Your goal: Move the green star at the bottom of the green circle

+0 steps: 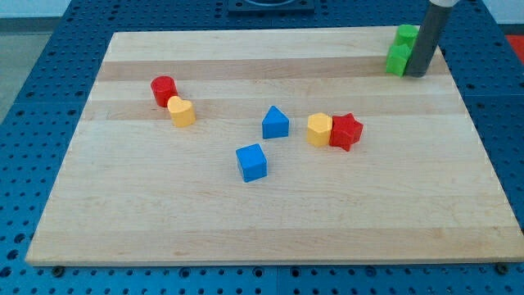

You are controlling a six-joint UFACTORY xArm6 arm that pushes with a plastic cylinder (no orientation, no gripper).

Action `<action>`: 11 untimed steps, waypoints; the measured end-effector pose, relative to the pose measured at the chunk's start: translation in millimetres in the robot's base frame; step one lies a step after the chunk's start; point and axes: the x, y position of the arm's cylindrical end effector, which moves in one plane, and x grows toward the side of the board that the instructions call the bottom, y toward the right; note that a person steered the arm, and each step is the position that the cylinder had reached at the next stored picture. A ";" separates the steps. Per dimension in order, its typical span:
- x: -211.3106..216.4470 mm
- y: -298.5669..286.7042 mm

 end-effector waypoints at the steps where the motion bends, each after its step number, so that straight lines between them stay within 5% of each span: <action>1: 22.7 -1.8; 4: 20.5 -38.9; 11: -4.1 -8.4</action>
